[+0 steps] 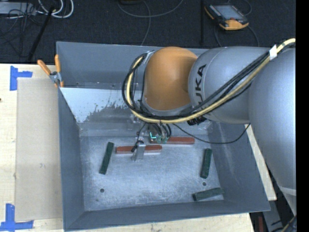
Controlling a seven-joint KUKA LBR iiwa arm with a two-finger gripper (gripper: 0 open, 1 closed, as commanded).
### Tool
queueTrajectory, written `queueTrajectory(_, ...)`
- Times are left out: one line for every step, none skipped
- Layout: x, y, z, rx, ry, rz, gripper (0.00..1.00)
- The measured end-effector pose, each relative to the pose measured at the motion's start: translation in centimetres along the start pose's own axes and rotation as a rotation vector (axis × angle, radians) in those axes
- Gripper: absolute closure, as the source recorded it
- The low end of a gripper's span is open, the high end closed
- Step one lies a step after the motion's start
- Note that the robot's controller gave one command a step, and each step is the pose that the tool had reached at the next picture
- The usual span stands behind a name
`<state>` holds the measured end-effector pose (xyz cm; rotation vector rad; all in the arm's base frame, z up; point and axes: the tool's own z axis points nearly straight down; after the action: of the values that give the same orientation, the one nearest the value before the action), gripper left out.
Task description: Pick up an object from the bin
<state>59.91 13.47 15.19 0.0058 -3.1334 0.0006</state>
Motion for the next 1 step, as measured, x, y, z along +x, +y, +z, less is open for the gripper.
queueTrajectory(-1.65, -4.71, 8.68, 0.002, -0.001, 0.08, 0.0)
